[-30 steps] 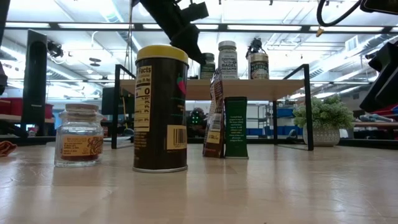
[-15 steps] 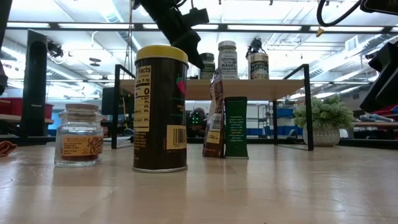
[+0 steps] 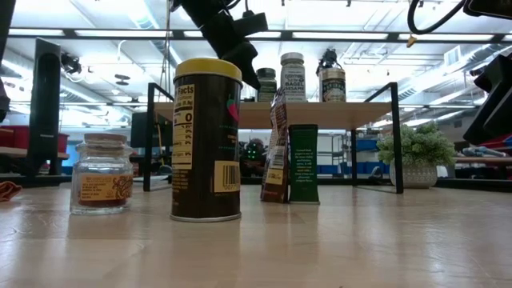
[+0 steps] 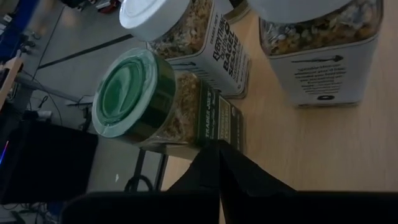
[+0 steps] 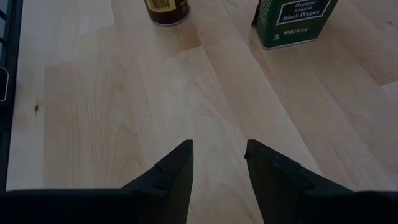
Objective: Shelf spices
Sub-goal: Put the green seasoning bottle on the shelf
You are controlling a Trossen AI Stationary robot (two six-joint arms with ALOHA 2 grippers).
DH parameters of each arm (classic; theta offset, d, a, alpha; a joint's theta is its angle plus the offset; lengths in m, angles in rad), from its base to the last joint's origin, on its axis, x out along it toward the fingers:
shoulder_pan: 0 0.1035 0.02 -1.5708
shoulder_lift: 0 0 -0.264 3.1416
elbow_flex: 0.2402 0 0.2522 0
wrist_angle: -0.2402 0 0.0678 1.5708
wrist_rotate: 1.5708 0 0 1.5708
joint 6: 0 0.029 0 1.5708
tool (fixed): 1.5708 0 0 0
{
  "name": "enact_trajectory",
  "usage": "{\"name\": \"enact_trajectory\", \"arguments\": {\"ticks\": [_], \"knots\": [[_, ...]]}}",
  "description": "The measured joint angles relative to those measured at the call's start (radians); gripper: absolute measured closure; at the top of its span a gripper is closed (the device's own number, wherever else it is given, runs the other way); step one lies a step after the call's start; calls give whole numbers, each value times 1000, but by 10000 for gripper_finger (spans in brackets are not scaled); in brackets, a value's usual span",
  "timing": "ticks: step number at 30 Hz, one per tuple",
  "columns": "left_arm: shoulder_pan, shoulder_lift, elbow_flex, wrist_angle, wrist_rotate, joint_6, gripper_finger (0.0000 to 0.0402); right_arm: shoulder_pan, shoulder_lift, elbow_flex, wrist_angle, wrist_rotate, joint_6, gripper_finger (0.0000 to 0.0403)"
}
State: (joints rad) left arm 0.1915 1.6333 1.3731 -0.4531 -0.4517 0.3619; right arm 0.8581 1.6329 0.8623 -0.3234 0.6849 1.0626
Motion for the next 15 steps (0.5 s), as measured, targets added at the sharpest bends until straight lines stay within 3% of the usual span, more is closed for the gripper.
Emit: {"name": "enact_trajectory", "arguments": {"ticks": [15], "knots": [[12,0,0,-28,-29,-31,401,0,0,0,0,-1,0,253]]}}
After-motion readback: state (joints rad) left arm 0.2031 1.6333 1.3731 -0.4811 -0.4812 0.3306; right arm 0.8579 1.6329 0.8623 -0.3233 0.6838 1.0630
